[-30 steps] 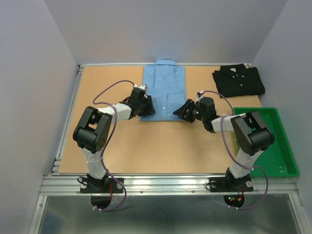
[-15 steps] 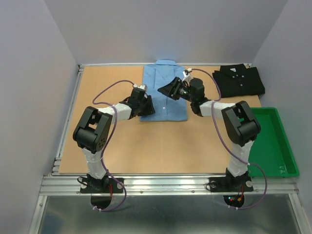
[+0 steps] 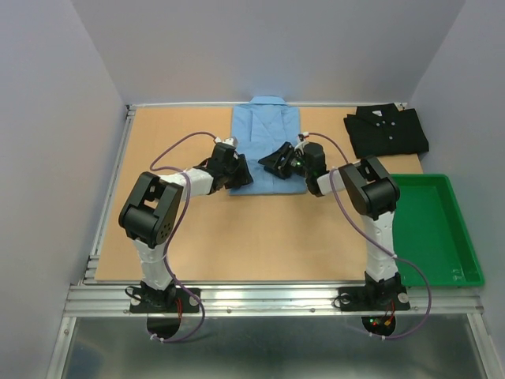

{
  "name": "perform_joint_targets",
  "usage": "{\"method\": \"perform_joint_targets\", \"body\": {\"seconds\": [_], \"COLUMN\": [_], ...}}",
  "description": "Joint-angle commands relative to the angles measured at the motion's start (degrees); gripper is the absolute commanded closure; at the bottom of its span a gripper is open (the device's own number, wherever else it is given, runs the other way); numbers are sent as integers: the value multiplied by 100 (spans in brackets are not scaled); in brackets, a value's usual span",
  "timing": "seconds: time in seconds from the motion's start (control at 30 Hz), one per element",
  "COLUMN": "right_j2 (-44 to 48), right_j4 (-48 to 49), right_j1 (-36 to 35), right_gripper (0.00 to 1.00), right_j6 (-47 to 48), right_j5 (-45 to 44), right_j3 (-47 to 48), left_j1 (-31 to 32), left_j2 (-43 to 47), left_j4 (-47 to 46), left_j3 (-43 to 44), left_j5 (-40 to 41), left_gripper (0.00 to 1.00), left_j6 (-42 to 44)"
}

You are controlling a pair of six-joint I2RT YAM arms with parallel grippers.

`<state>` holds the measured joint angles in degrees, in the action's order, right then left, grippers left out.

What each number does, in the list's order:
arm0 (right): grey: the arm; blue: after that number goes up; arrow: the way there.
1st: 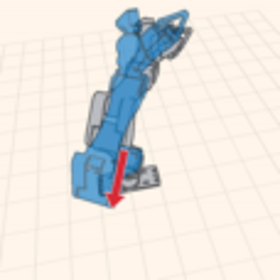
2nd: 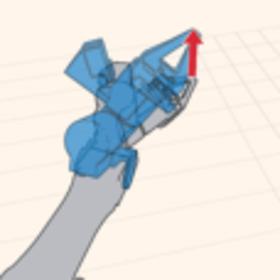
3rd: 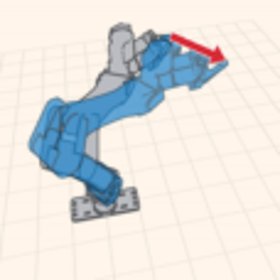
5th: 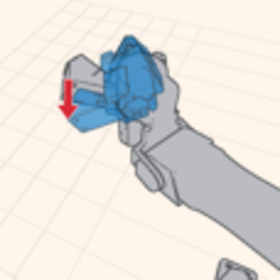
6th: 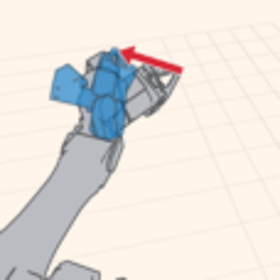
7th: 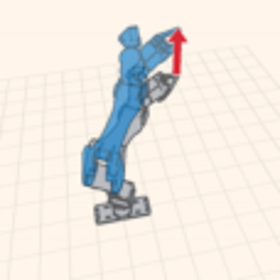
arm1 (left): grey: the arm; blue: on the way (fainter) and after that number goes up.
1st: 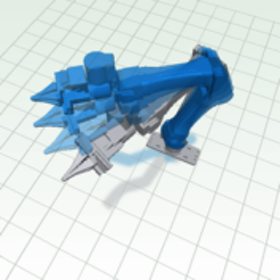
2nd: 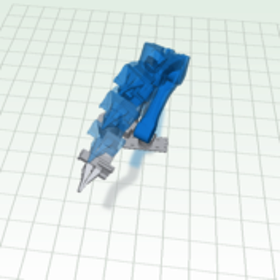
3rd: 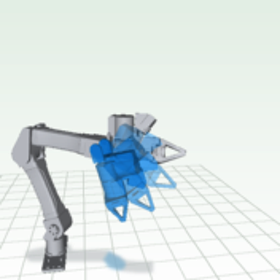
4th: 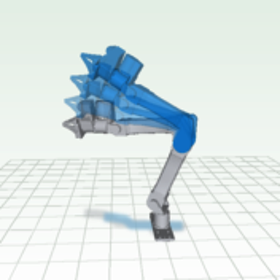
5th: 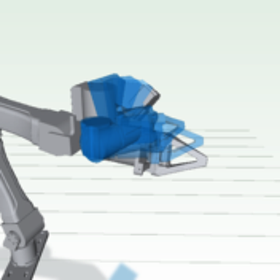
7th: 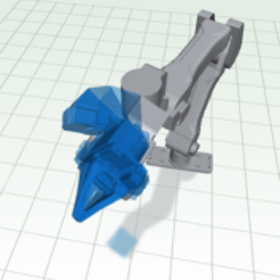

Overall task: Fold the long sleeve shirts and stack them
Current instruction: Fold the shirt

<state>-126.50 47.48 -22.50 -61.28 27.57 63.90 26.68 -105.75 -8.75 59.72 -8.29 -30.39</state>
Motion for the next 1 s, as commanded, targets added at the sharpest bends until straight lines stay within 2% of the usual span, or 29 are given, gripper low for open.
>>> {"method": "perform_joint_targets", "body": {"seconds": [0.0, 0.1, 0.23, 0.67, 0.97], "right_j2": [160, 222, -145, -455, 450], "right_j4": [147, 130, 60, -503, -898], "right_j1": [334, 448, 589, 843, 993], "right_gripper": [39, 39, 39, 39, 39], "right_j6": [195, 169, 54, 107, 652], "right_j5": [-252, -314, -279, -1219, -746], "right_j3": [8, 279, 623, 553, 869], "left_j1": [31, 31, 22, 22, -75], "left_j2": [-51, -42, -24, 37, 617], "left_j4": [164, 137, 146, 163, 524], "left_j3": [-426, -479, -462, -497, 345], "left_j5": [-49, -93, -102, -120, 3], "left_gripper": [43, 43, 43, 41, 36], "left_j6": [-37, -37, -37, -63, 121]}}
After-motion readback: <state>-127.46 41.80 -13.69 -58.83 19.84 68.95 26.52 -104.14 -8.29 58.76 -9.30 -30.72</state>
